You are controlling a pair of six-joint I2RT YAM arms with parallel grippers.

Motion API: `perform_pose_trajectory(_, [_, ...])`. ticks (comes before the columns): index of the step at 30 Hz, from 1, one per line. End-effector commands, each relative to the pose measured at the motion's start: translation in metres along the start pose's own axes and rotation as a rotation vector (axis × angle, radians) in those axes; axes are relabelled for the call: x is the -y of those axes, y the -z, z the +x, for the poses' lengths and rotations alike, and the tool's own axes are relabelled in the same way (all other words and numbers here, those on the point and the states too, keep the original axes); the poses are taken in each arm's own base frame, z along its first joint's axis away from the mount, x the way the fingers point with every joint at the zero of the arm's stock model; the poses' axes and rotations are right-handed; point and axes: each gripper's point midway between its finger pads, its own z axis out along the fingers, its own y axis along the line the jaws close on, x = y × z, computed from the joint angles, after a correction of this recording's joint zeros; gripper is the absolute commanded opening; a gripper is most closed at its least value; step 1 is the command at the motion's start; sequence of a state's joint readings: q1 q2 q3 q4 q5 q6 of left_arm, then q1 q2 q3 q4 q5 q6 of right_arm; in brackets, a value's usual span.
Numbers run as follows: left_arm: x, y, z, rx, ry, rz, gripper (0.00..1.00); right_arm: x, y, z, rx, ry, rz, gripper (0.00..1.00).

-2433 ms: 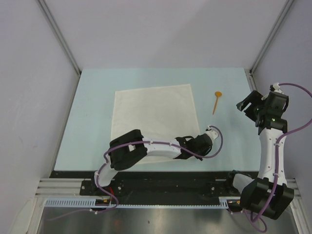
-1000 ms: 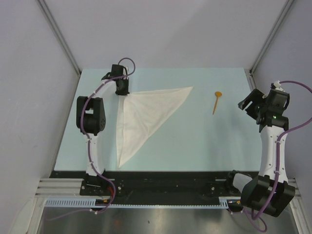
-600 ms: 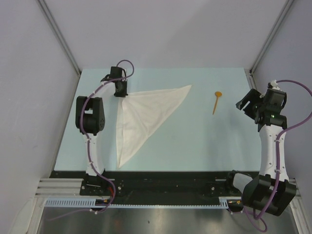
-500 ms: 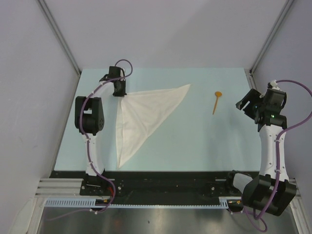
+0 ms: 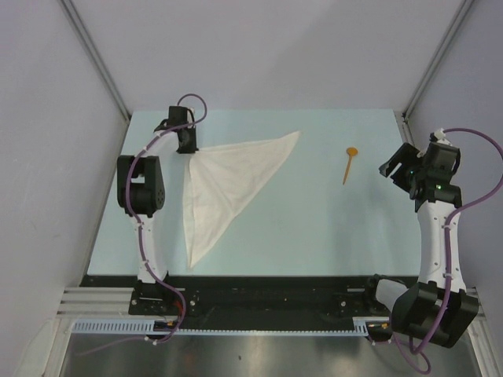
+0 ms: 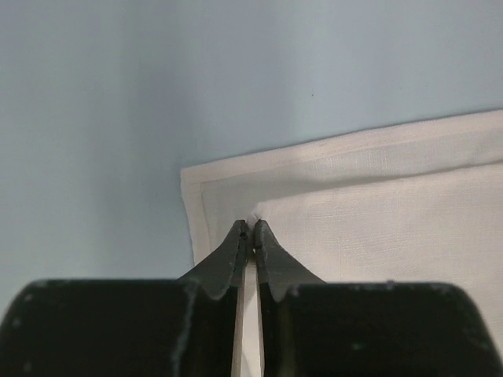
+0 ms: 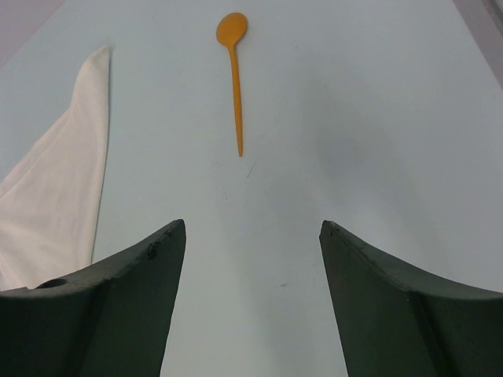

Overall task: Fold the napkin, place the utensils inside, and roll it up
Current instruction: Fold the napkin

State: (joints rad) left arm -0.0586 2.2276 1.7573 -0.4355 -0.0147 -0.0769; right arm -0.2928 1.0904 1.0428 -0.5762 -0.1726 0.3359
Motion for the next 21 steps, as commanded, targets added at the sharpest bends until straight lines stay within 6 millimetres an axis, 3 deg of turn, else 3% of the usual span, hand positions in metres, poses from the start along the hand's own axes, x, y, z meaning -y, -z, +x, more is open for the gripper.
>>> perform_pose_trajectory(1, [-0.006, 0.001, -0.023, 0.066, -0.003, -0.016, 0.18, -0.005, 0.003, -0.007, 0.016, 0.025, -0.006, 0.75])
perform_pose_trajectory(2, [-0.007, 0.003, -0.025, 0.071, 0.003, -0.020, 0.37, -0.006, 0.003, -0.007, 0.016, 0.027, -0.008, 0.75])
perform_pose_trajectory(5, [-0.006, 0.015, -0.037, 0.107, 0.007, -0.021, 0.71, -0.009, 0.002, -0.007, 0.013, 0.036, -0.021, 0.75])
perform_pose_trajectory(9, [-0.007, 0.041, -0.058, 0.171, 0.014, -0.035, 0.82, -0.020, -0.001, -0.005, 0.004, 0.050, -0.058, 0.76])
perform_pose_trajectory(10, [-0.008, 0.057, -0.070, 0.208, 0.028, -0.043, 0.82, -0.023, -0.003, -0.004, 0.000, 0.054, -0.067, 0.76])
perform_pose_trajectory(12, [-0.014, 0.071, -0.072, 0.232, 0.053, -0.075, 0.83, -0.036, -0.012, 0.003, -0.028, 0.069, -0.102, 0.76])
perform_pose_trajectory(13, [-0.013, 0.091, -0.082, 0.276, 0.085, -0.072, 0.83, -0.041, -0.021, 0.009, -0.053, 0.074, -0.109, 0.76])
perform_pose_trajectory(14, [-0.012, 0.102, -0.084, 0.297, 0.104, -0.067, 0.83, -0.055, -0.028, 0.017, -0.069, 0.096, -0.132, 0.76])
perform_pose_trajectory(16, [-0.007, 0.106, -0.064, 0.289, 0.154, -0.043, 0.82, -0.071, -0.039, 0.026, -0.089, 0.118, -0.159, 0.75])
perform_pose_trajectory(17, [-0.002, 0.117, -0.042, 0.273, 0.165, -0.028, 0.82, -0.079, -0.056, 0.034, -0.119, 0.126, -0.167, 0.75])
perform_pose_trajectory(19, [0.011, 0.127, -0.027, 0.297, 0.211, 0.008, 0.81, -0.108, -0.069, 0.043, -0.149, 0.150, -0.223, 0.74])
perform_pose_trajectory(20, [0.015, 0.133, -0.002, 0.274, 0.216, 0.020, 0.81, -0.114, -0.087, 0.052, -0.183, 0.158, -0.232, 0.73])
perform_pose_trajectory(21, [0.019, 0.138, 0.007, 0.279, 0.217, 0.027, 0.80, -0.126, -0.096, 0.061, -0.209, 0.180, -0.254, 0.72])
